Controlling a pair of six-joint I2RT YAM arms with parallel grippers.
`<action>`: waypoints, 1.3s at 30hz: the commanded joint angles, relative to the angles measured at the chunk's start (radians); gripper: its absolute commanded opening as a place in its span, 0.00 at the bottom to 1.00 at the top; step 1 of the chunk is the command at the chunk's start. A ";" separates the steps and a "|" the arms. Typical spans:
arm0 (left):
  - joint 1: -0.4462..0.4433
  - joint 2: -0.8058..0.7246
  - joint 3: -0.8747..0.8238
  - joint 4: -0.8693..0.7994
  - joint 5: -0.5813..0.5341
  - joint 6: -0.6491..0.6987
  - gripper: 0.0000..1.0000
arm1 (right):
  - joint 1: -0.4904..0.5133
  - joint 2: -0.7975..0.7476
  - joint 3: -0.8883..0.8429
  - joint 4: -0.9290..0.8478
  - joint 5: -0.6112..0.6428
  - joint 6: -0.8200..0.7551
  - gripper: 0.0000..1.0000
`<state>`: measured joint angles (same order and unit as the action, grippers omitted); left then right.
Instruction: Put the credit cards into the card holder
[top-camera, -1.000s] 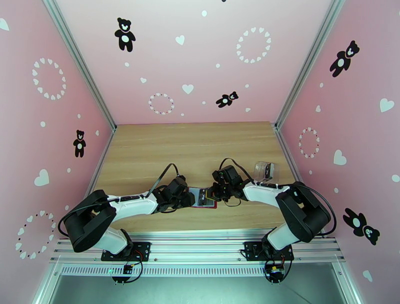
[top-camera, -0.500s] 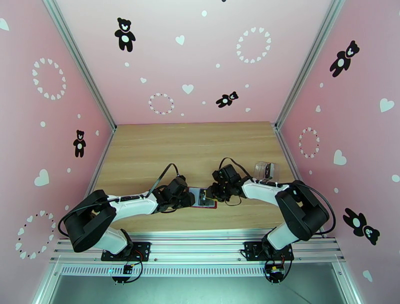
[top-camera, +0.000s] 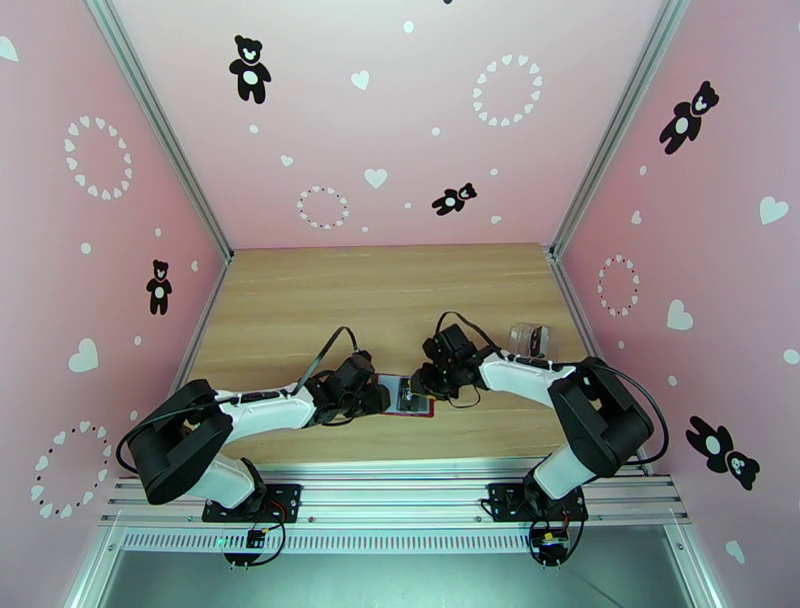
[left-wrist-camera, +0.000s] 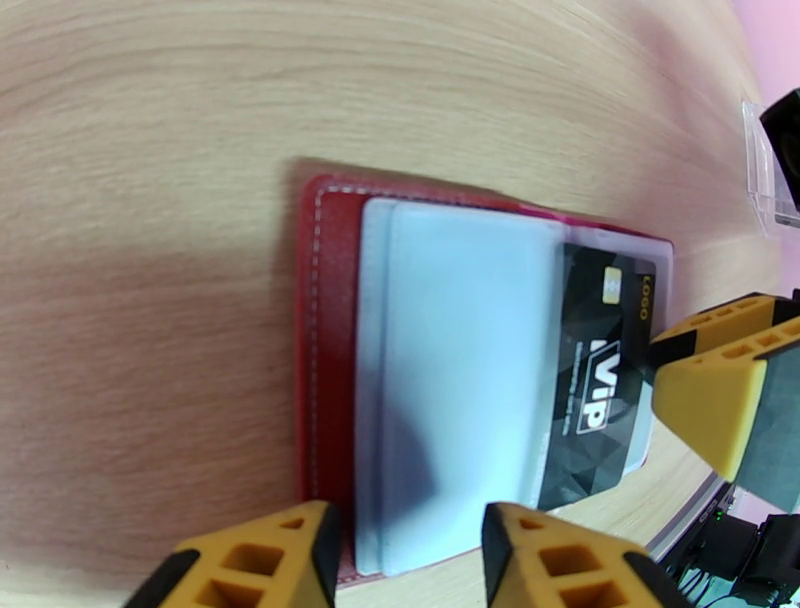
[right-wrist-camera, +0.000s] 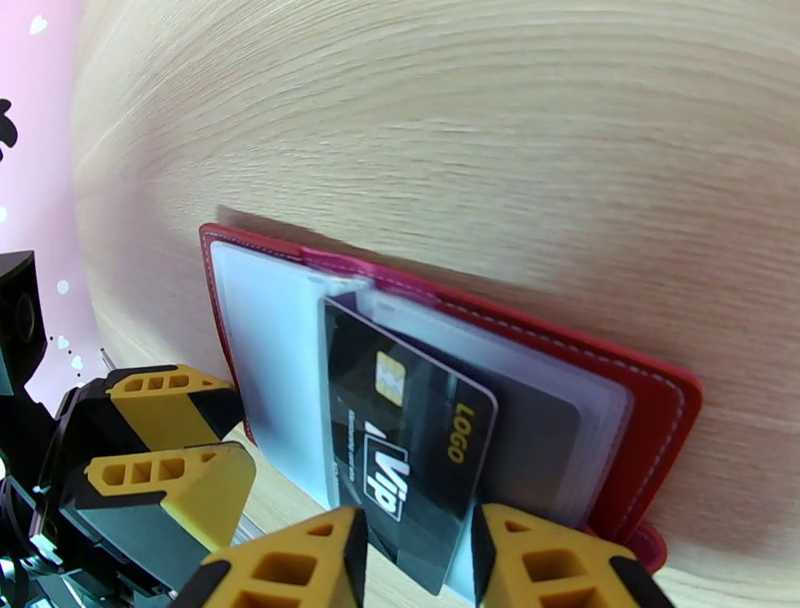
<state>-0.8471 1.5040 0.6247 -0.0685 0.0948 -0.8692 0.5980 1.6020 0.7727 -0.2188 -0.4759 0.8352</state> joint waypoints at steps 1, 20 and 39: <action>-0.004 0.018 -0.003 -0.003 0.014 -0.004 0.43 | 0.011 0.030 0.021 -0.037 0.030 -0.009 0.36; -0.007 0.019 0.003 -0.004 0.014 -0.003 0.43 | 0.080 0.088 0.113 -0.096 0.083 -0.024 0.36; -0.007 0.013 0.006 -0.017 0.005 0.001 0.43 | 0.113 0.044 0.187 -0.239 0.212 -0.077 0.45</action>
<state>-0.8478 1.5055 0.6247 -0.0669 0.0948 -0.8688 0.6949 1.6444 0.9253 -0.4324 -0.2733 0.7620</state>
